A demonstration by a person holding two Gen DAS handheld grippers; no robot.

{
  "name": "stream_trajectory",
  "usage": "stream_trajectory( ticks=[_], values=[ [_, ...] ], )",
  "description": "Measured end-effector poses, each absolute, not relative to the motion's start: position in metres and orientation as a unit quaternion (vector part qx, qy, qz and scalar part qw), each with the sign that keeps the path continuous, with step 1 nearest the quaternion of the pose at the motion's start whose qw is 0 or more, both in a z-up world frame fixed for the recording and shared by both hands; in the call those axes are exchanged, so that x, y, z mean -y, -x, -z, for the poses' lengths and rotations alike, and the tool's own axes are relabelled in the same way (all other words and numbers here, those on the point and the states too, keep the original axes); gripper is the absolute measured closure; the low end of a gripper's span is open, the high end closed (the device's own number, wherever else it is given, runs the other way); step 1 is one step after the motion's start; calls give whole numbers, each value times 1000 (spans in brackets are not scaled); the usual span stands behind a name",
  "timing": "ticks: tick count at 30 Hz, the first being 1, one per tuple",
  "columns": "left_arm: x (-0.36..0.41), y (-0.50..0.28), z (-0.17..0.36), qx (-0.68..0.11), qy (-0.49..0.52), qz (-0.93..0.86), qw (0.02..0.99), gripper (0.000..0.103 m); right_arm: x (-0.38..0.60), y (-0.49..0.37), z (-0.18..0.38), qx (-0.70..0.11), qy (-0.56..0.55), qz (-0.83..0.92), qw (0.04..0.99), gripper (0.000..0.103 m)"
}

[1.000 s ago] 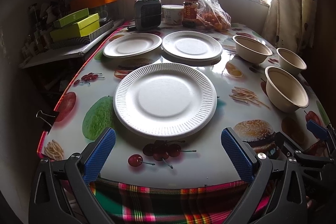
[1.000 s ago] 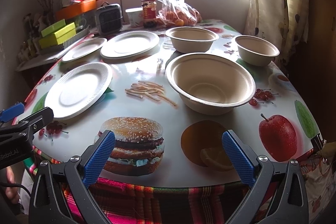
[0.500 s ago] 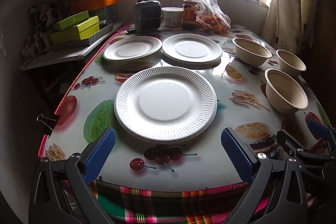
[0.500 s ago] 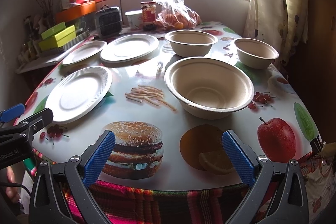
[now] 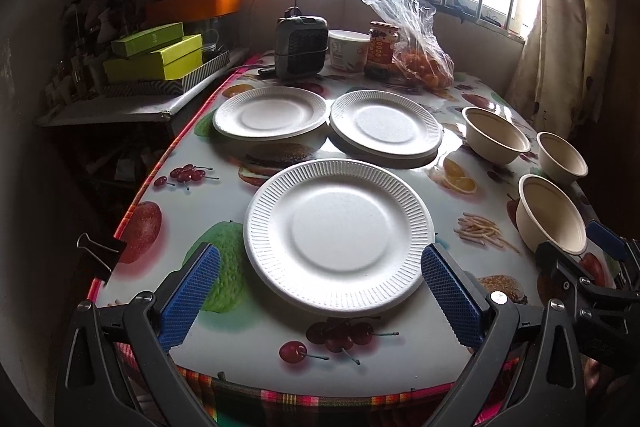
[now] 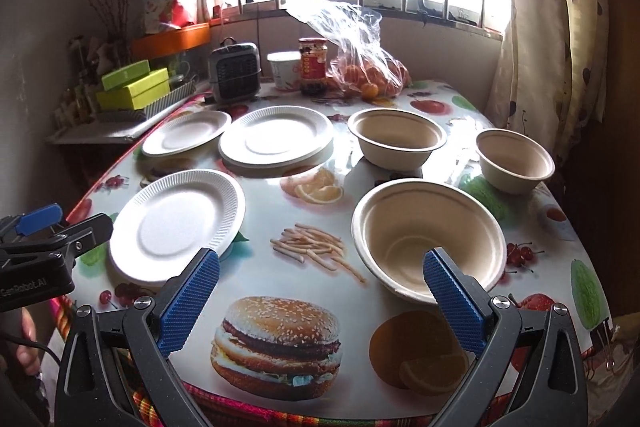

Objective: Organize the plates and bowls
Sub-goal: 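Move the left tool toward the white paper plate nearest it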

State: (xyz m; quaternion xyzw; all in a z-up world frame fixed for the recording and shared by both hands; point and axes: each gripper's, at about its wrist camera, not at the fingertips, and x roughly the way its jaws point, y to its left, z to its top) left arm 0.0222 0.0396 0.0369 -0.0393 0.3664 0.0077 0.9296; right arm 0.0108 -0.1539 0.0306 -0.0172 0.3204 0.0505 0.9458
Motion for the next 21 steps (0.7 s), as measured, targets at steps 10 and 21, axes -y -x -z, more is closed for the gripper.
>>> stream_trajectory(
  ticks=[10, 21],
  values=[
    [-77, -55, -48, -364, 59, -42, 929, 2, 125, -58, -51, -312, 25, -101, 944, 0],
    [-119, -101, -54, -365, 78, -60, 926, 2, 95, -122, -70, -315, 44, -135, 938, 1]
  ],
)
